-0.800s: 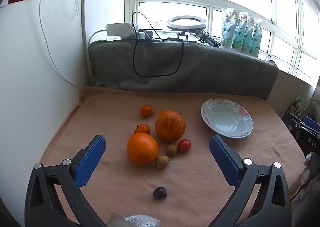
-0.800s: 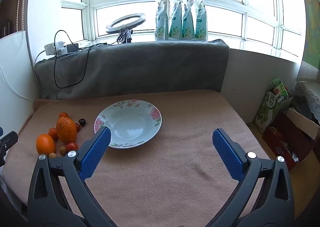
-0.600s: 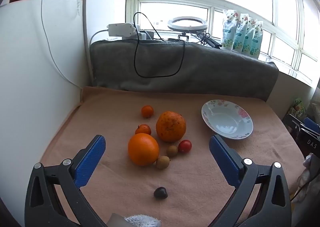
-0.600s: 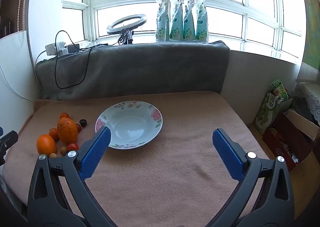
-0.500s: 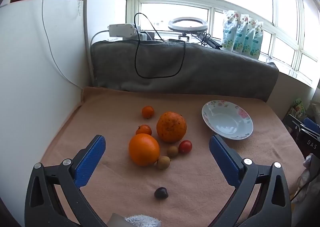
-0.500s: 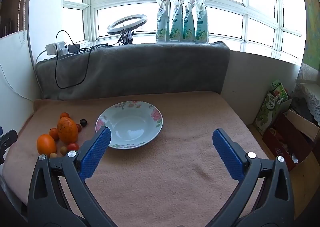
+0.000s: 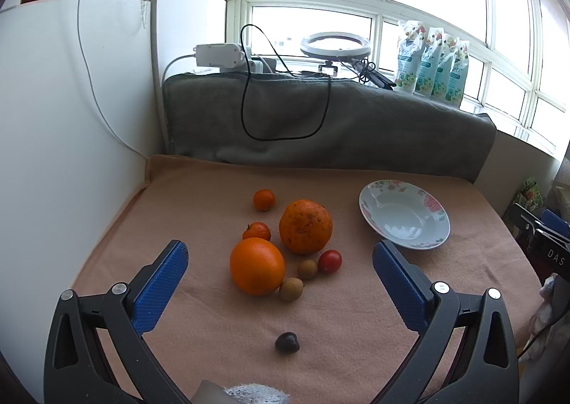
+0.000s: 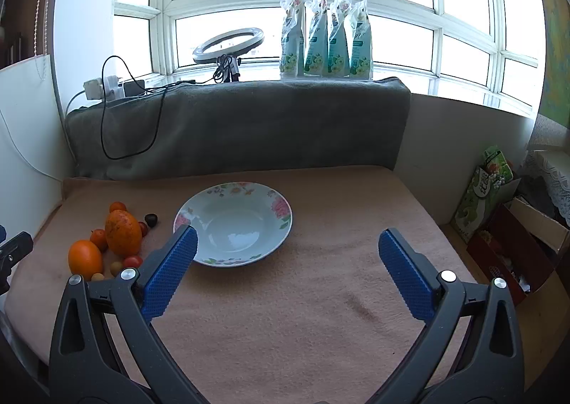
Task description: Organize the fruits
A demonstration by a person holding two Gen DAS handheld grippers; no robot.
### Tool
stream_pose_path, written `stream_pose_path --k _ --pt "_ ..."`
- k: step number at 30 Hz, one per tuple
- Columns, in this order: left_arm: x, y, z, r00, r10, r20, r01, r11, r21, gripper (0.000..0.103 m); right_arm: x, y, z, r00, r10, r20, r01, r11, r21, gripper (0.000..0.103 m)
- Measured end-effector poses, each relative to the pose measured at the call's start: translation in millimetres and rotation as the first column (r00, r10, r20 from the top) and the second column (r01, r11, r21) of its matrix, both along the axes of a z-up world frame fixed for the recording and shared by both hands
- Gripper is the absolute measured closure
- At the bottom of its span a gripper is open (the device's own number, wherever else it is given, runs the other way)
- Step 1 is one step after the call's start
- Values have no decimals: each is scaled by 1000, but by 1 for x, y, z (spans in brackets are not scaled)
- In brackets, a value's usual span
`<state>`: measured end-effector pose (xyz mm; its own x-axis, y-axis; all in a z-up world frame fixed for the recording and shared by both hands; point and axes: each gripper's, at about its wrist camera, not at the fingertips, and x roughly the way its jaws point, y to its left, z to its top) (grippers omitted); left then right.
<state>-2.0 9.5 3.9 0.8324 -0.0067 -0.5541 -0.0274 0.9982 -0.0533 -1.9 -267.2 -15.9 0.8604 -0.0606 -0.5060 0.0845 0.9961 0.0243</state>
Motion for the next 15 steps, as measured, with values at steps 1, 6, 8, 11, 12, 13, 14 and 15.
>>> stream_pose_path --k 1,6,8,11,12,13,14,15 --pt "0 0 0 1000 0 1 0 1000 1 0 0 0 0 1000 0 0 0 1000 0 0" --pt "-2 -1 0 1000 -1 5 1 1000 1 0 0 1 0 1000 0 1 0 1000 1 0" --pt "-2 -1 0 1000 0 5 0 1000 2 0 0 1 0 1000 -1 1 1 1000 -2 0" --pt "-1 -2 1 1000 1 4 -1 1000 0 0 0 1 -1 1000 -1 0 1 1000 0 0" --pt "-1 -2 1 1000 0 3 0 1000 1 0 1 1 -1 1000 -1 -2 1 1000 0 0" --pt "-1 -2 1 1000 0 3 0 1000 2 0 0 2 -2 1000 -1 -2 1 1000 -1 0" --pt "-1 -2 1 1000 1 4 -1 1000 1 0 1 2 -2 1000 0 -4 0 1000 -1 0" --pt "-1 -1 1 1000 2 3 -2 1000 0 0 1 3 -2 1000 1 -4 -1 1000 -1 0"
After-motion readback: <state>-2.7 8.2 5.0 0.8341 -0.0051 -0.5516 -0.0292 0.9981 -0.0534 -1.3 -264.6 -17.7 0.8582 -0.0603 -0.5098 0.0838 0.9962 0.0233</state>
